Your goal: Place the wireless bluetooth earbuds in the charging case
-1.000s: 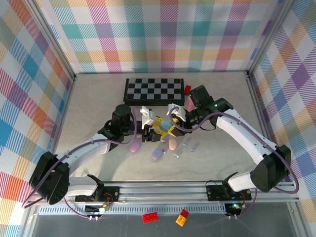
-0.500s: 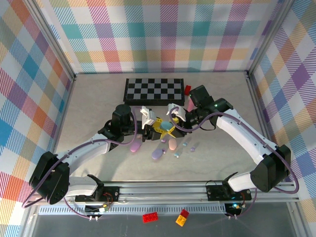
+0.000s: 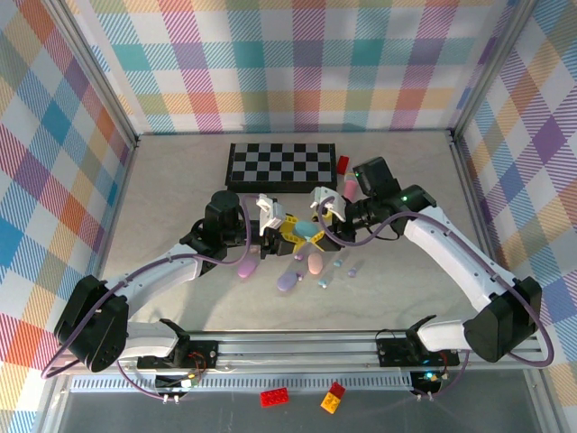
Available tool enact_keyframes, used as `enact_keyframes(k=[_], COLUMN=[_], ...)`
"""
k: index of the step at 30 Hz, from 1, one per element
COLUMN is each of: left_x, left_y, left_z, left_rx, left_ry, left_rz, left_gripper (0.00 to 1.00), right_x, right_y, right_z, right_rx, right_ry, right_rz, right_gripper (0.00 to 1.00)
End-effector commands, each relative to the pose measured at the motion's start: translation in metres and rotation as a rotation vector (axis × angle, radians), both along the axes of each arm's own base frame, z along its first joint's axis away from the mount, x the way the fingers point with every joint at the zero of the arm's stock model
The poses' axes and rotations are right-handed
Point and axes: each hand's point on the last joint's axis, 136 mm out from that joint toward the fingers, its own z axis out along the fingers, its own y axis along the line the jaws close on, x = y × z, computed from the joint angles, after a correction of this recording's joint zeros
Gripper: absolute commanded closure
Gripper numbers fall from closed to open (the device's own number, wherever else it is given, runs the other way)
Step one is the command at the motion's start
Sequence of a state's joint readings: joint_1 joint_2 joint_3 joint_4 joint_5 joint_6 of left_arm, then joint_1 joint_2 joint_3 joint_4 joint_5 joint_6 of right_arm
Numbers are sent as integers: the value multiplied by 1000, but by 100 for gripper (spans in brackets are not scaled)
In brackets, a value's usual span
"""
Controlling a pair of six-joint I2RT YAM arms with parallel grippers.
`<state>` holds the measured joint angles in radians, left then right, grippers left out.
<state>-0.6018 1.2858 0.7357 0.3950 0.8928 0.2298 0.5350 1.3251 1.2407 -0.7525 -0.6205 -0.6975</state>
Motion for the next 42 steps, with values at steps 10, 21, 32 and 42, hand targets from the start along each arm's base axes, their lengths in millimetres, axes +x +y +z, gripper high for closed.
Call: enact_keyframes(k=[10,21,32,42], left_x=[-7,-5,1,3], left_y=[-2,-3,-3,-1], left_z=[6,10,17,21], left_rx=[-28,-45,-92,-98], left_ry=[-43,-69,-63,-48], left_rz=[-35,-30,-23,-17], left_gripper=[63,63,62,62], right_x=[13,20,35,6], right_y=[-9,-17,-24,-13], right_z=[18,37,57,56], right_rx=[46,126,201,278], right_ry=[-62,-82,-48,-90], right_rz=[-92,-147,-270,-68], right_gripper=[40,40,34,23])
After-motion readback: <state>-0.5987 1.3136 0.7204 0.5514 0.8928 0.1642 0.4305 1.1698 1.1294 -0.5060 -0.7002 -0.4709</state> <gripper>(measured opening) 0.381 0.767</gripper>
